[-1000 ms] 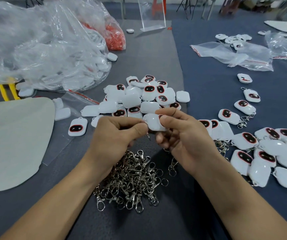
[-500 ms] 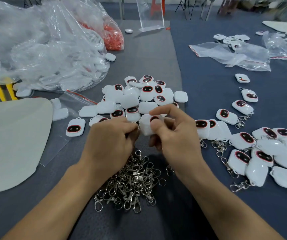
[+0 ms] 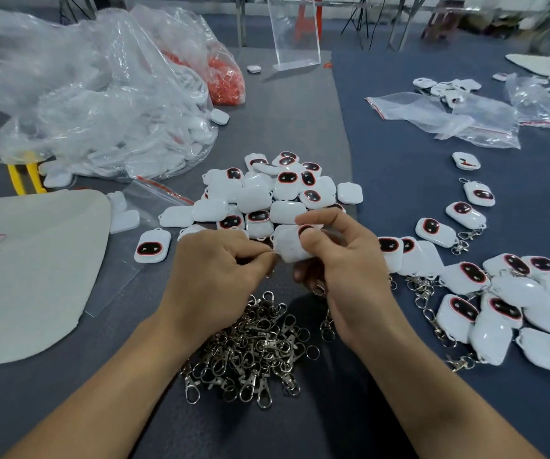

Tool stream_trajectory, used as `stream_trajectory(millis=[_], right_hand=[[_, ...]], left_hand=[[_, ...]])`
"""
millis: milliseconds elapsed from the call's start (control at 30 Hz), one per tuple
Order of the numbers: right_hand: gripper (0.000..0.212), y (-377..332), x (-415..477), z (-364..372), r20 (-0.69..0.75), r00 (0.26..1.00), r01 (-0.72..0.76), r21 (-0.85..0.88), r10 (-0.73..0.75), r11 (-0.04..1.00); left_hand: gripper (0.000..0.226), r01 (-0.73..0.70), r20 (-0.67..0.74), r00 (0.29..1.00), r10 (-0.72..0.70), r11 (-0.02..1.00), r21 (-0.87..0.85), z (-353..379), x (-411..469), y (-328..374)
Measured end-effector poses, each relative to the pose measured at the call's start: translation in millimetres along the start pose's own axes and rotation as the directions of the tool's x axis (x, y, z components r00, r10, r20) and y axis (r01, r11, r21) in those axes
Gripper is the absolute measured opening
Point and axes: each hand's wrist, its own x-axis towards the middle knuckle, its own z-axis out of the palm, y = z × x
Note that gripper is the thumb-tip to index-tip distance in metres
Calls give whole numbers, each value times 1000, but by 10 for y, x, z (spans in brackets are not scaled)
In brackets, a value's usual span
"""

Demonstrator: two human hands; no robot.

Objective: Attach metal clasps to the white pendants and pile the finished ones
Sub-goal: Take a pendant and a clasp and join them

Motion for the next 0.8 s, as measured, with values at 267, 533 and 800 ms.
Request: stream_trajectory(millis=[267,533,800], right_hand=[[24,0,13,32,-18,1000,0,-55,-1,998],[20,-71,59,-48,49,990,-140,108,136,984],[22,-40,-38,27,9,997,77,-114,-76,991]], left_hand=[[7,20,-17,1000,-20,1000,7,35,-16,-42],[5,220,107,975,-194,912,-345,55,25,-17],[16,-258,-146,929,340,878,403,20,-54,16]])
